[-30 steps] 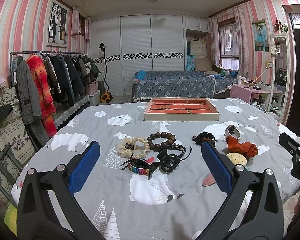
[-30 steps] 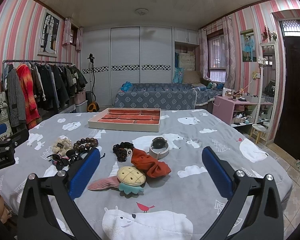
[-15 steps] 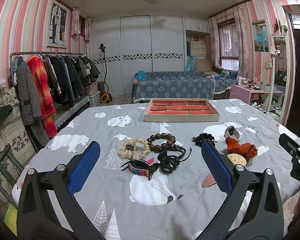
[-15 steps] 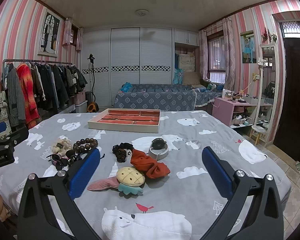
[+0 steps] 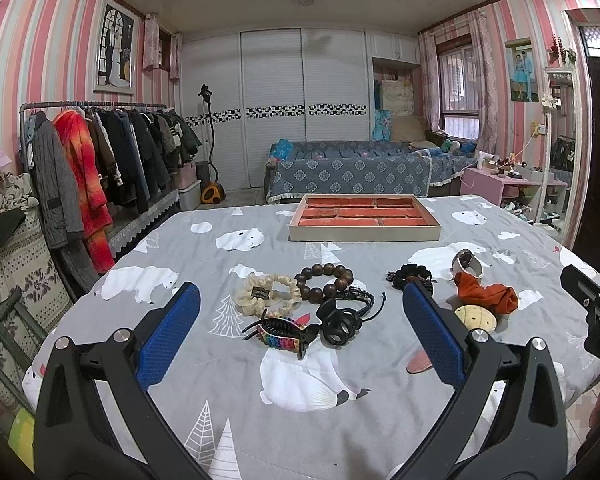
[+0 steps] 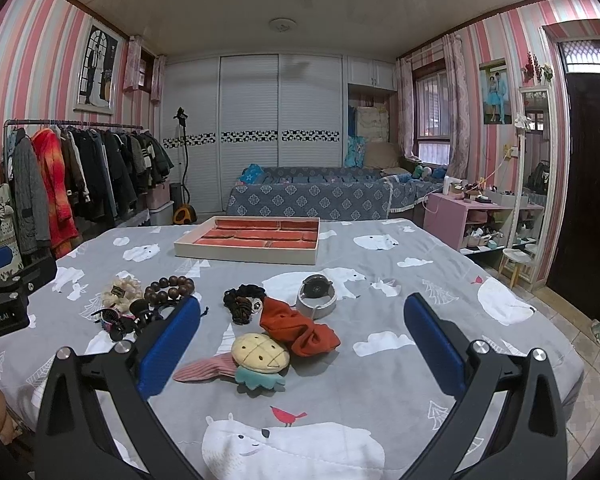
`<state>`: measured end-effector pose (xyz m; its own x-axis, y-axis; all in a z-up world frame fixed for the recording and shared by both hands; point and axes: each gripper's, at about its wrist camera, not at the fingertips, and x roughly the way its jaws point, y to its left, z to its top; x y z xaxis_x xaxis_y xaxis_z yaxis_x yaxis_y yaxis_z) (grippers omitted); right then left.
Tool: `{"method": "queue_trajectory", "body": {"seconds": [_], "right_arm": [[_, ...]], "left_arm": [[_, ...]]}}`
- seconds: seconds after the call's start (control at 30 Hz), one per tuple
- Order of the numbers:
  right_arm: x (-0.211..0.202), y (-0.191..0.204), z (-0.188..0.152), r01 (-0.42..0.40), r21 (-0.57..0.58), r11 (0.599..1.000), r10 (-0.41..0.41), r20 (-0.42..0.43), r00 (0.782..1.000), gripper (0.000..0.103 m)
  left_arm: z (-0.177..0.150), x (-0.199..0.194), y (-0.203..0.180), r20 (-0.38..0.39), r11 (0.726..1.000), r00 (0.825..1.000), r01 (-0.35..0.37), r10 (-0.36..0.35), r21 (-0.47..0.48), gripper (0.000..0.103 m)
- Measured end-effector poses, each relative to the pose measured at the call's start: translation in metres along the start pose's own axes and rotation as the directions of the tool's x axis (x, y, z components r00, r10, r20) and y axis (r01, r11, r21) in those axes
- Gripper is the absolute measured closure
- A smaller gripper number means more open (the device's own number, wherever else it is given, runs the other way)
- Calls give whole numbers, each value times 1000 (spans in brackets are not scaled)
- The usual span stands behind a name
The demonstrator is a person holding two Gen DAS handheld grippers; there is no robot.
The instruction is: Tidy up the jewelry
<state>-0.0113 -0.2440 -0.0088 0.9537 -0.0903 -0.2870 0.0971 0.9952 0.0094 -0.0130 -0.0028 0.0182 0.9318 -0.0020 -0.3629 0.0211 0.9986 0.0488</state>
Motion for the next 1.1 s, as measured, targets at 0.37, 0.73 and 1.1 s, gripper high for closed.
{"method": "queue_trajectory", "body": {"seconds": [0.37,0.73,1.1], "right_arm": [[17,5,-4,15,-15,1000,-15,-21,1000,4],[43,12,-8,46,-39,998,-49,-78,996,4],[61,17,-15,70,-86,994,-79,-109,991,4]], "left_arm": [[-3,12,4,-14,1000,1000,6,-7,-5,5],[-8,47,10,-59,999,998,37,-37,-2,5],[-19,65,16,-109,999,993,42,-42,-4,5]]}}
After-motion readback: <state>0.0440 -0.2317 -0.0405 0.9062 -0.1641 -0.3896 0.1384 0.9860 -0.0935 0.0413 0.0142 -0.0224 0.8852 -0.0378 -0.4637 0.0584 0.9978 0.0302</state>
